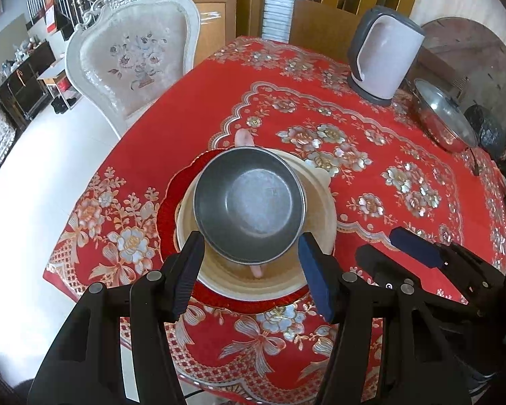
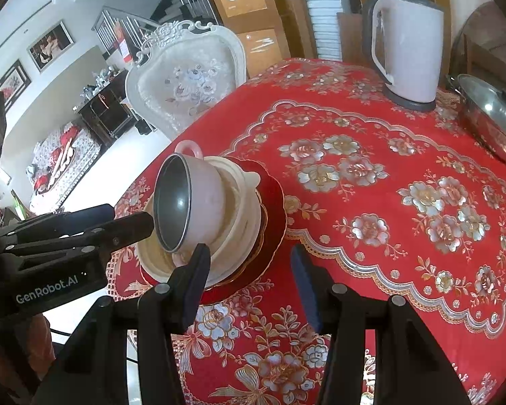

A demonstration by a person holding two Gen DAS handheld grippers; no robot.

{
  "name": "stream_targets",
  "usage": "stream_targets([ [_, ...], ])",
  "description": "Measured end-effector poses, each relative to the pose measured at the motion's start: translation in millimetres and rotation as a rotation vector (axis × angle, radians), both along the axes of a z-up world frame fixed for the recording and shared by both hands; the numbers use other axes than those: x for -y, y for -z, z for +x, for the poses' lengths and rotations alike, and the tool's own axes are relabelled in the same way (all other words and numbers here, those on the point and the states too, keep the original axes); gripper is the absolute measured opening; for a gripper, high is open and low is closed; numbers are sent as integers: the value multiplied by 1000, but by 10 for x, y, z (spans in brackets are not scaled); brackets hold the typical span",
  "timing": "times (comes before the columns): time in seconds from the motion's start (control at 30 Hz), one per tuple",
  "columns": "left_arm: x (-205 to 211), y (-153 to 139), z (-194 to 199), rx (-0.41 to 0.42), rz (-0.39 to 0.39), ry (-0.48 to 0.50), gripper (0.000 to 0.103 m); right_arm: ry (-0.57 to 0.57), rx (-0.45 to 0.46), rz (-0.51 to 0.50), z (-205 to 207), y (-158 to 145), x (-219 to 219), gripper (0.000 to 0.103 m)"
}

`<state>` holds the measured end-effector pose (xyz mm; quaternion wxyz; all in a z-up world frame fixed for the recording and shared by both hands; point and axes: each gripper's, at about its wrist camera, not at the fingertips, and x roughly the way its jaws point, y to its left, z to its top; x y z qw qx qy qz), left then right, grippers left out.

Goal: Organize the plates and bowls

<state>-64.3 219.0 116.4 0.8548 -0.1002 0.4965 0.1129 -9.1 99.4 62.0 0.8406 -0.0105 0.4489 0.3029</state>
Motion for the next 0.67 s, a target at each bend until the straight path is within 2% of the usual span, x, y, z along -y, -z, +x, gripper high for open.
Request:
stream_targets([
  [0.37, 9, 1, 8, 10, -5, -4, 58, 10, -6, 5, -1, 4, 40, 50],
  [0.67, 121, -43, 42, 49, 60, 26, 58, 40, -10, 11, 22, 4, 167, 50],
])
